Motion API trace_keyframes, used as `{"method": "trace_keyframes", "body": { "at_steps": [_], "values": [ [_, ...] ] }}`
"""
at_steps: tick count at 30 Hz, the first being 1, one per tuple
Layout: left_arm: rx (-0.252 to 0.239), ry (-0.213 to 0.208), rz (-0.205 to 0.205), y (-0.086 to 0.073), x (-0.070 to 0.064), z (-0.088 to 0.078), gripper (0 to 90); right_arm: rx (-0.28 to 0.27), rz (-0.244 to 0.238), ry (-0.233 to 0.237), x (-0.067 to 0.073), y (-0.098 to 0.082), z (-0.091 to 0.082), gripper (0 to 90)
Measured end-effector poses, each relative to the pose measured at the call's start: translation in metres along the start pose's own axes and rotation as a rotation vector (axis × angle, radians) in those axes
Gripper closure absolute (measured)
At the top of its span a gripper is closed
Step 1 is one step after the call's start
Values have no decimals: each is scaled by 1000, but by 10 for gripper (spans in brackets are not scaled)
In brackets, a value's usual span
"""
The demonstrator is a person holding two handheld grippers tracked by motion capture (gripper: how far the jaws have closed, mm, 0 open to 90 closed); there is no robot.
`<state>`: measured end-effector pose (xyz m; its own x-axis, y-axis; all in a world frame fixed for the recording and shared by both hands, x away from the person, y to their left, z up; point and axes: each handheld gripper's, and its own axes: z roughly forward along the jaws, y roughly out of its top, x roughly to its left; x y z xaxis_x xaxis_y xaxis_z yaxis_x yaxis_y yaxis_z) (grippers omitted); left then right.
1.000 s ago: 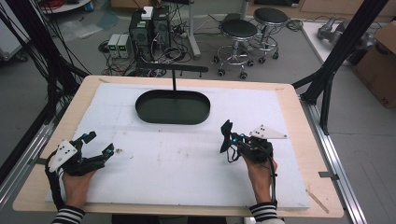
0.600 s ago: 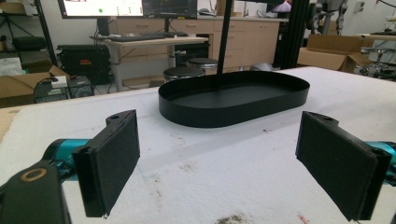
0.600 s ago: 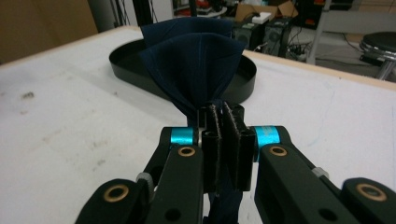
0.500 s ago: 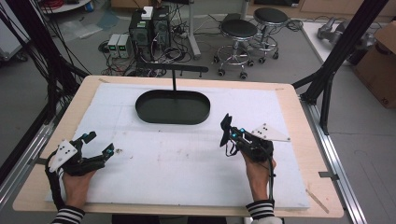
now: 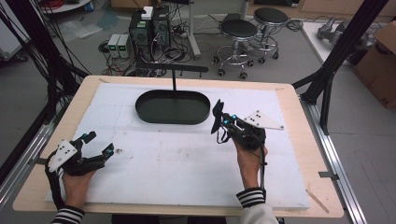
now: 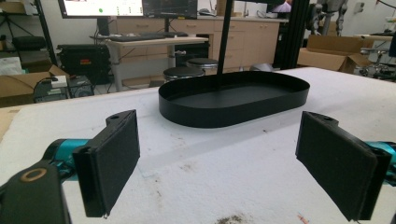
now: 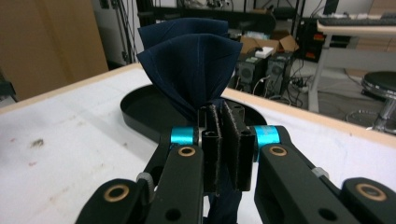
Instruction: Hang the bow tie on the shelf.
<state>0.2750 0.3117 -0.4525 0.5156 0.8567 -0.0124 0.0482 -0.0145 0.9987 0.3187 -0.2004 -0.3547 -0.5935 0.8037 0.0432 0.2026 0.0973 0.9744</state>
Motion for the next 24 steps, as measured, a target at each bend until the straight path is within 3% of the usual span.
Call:
{"method": "trace_keyframes", "body": {
  "at_steps": [11, 24],
  "values": [
    [-1, 0, -1, 0, 0, 0, 140, -31, -22, 14, 3, 22, 15, 855],
    [-5, -1, -6, 0, 0, 0, 140, -46, -37, 57, 2, 46, 49, 855]
  ]
}}
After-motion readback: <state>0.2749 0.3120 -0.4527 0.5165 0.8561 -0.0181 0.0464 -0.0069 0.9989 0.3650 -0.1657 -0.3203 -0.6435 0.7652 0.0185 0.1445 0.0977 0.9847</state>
